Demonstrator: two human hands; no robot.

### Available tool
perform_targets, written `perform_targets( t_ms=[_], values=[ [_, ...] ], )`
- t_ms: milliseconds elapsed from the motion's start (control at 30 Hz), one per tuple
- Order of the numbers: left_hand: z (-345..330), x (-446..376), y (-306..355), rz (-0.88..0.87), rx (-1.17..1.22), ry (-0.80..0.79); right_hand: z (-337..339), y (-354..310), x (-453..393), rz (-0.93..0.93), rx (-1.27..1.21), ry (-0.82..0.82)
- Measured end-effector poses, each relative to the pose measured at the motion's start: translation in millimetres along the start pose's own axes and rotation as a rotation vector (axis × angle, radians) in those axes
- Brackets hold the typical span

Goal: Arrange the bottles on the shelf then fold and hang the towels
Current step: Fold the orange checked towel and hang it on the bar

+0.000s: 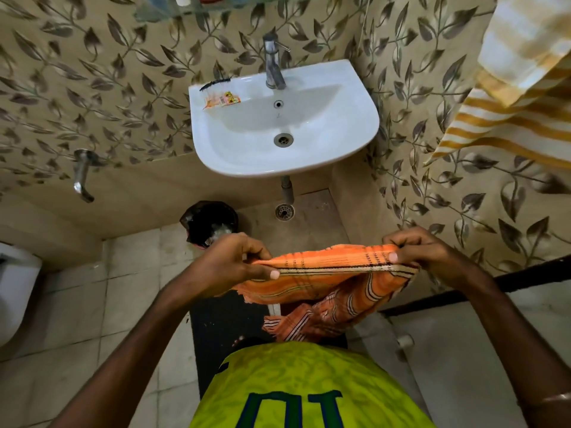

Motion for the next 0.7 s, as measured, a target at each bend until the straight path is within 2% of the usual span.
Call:
perform_targets(
  t_ms=[100,200,300,367,500,600,700],
  values=[
    [15,3,12,-0.039,0.171,0.095,-13,7,2,-0.027,-0.014,-0.034],
    [27,5,37,-0.111,0.298,0.158,-29,32,-3,-0.146,0.074,-0.04],
    [31,2,58,-0.144,0.295,0.134,-46,49,-11,-0.19,0.193,-0.032],
    [32,-2,68,-0.151,0.256,0.117,-51,52,-17,-0.183,0.169,-0.007],
    [35,-8,87,-0.166,0.211,0.076,-81,28,-31,-0.05,0.055,-0.07],
    [34,-13,96,-0.162,0.18,0.05,-93,-1,-41,0.151,-0.009,-0.057],
    [34,-14,97,-0.14,0.156,0.034,-98,-23,-46,0.238,-0.116,-0.069]
  ],
)
Point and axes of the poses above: each hand's wrist, its own x-axis away from the middle knuckle, its own z-axis out of the back of the hand, y = z × x, the point moved 8 cm from there along -x, towards the middle knuckle, and after that the axes turned 13 degrees about -x, right-handed, at the moved point
